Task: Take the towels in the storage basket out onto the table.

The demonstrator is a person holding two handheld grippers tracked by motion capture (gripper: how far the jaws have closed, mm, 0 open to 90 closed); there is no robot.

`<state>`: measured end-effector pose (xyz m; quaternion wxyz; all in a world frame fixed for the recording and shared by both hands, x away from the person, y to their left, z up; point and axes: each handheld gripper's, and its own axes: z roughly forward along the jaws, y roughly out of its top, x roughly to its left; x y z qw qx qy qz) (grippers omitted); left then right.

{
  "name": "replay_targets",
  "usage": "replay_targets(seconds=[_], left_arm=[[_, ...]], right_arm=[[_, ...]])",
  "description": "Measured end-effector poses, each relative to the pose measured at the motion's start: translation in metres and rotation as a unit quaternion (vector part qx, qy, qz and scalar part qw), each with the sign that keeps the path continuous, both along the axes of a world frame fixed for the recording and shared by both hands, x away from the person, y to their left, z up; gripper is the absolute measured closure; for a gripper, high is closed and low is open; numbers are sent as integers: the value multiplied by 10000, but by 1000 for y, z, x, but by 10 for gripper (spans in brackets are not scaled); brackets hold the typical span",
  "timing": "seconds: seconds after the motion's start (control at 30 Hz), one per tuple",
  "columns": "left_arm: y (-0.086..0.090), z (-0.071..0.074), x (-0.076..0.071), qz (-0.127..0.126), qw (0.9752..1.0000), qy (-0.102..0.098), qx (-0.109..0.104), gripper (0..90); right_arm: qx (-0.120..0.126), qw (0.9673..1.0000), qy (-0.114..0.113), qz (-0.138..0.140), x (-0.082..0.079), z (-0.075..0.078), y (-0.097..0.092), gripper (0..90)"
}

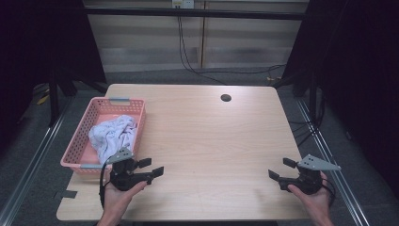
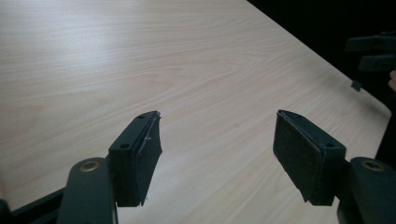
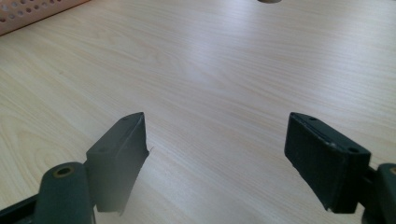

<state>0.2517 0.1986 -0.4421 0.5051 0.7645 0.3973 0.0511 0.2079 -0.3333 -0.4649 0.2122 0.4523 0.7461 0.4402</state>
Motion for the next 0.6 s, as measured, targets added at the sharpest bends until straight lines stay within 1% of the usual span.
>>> replay_targets(seconds=[0.03, 0.1, 0.17, 0.2, 0.23, 0.27, 0.33, 0.37, 0.43, 0.47, 0.5, 0.53, 0.57, 0.6], left_arm=[[4, 2, -3, -10, 10000, -7, 50, 316], [12, 6, -7, 123, 9996, -131, 226, 311], [20, 11, -8, 187, 9995, -144, 197, 308], [22, 14, -8, 206, 9994, -143, 236, 309], [24, 17, -6, 253, 9987, -189, 399, 312], [26, 20, -5, 318, 9980, -248, 495, 313], [34, 24, 1, 400, 9977, -229, 487, 315], [38, 26, 4, 448, 9975, -261, 484, 313], [48, 28, 12, 484, 9977, -234, 424, 308], [48, 28, 12, 484, 9977, -234, 424, 304], [60, 30, 21, 543, 9979, -150, 322, 302], [65, 31, 25, 621, 9972, -181, 383, 302], [65, 31, 25, 621, 9972, -181, 383, 302], [80, 34, 37, 873, 9955, -115, 347, 302]], right_arm=[[17, 10000, 8, 73, 1, -1, 1, 208], [-2, 9998, 62, 211, 2, -2, 3, 209], [15, 9995, 108, 296, 4, -2, 6, 202], [8, 9993, 125, 338, 4, -2, 6, 204], [25, 9993, 159, 323, 4, -3, 6, 204], [30, 9993, 165, 332, 4, -3, 7, 203], [22, 9993, 175, 327, 4, -3, 7, 201], [36, 9993, 175, 314, 4, -3, 7, 198], [42, 9994, 152, 314, 4, -2, 6, 195], [37, 9994, 144, 309, 5, -2, 6, 195], [55, 9994, 151, 309, 6, -2, 6, 194], [42, 9994, 149, 314, 6, -3, 5, 196], [42, 9994, 149, 314, 6, -3, 5, 196], [-29, 9995, 111, 307, 6, -3, 5, 202]])
